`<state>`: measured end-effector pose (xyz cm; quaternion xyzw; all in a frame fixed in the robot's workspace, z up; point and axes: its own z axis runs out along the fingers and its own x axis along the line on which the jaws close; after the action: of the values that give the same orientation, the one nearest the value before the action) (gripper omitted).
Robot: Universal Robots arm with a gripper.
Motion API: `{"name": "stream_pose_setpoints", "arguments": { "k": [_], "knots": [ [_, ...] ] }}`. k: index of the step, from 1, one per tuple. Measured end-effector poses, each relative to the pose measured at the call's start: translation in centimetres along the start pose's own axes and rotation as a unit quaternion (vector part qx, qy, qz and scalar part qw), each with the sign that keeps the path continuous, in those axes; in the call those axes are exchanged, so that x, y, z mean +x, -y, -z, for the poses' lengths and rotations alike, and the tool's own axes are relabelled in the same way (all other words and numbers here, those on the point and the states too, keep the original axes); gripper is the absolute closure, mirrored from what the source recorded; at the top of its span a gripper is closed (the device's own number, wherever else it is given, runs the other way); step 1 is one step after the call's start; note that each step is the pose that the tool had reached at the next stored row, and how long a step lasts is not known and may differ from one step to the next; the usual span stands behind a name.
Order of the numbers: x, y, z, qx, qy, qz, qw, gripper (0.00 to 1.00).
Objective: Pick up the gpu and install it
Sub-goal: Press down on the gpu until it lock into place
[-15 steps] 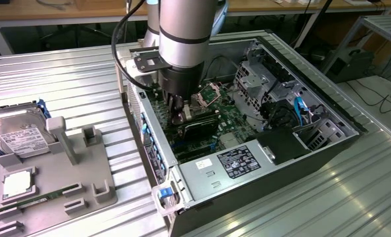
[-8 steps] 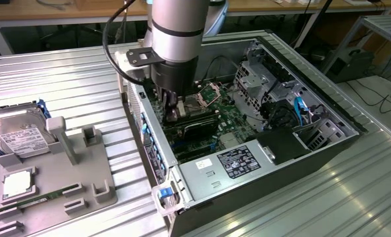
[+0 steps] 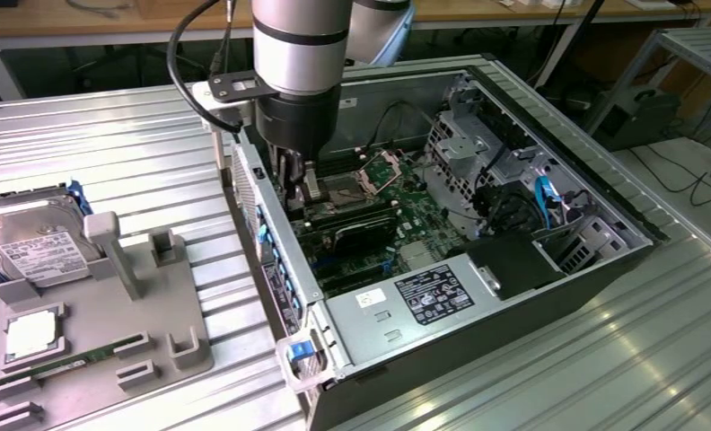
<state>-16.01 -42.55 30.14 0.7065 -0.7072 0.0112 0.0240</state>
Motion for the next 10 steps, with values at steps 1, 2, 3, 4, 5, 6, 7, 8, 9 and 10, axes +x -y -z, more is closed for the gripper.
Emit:
{"name": "stream_pose_setpoints", "arguments": {
  "k": [1, 2, 3, 4, 5, 6, 7, 8, 9, 10],
  "knots": [
    [0.02, -0.01, -0.01, 0.0001, 0.0001, 0.000, 1.0000, 0.89],
    [0.06, -0.01, -0.01, 0.0001, 0.0001, 0.000, 1.0000, 0.89],
    [0.11, -0.01, -0.01, 0.0001, 0.0001, 0.000, 1.0000, 0.89],
    [0.15, -0.01, -0.01, 0.0001, 0.0001, 0.000, 1.0000, 0.89],
    [0.16, -0.01, -0.02, 0.0001, 0.0001, 0.000, 1.0000, 0.89],
    [0.18, -0.01, -0.02, 0.0001, 0.0001, 0.000, 1.0000, 0.89],
    [0.20, -0.01, -0.02, 0.0001, 0.0001, 0.000, 1.0000, 0.89],
    [0.25, -0.01, -0.02, 0.0001, 0.0000, 0.000, 1.0000, 0.89],
    [0.33, -0.01, -0.02, 0.0001, 0.0001, 0.000, 1.0000, 0.89],
    [0.42, -0.01, -0.02, 0.0000, 0.0000, 0.000, 1.0000, 0.89]
  ]
}}
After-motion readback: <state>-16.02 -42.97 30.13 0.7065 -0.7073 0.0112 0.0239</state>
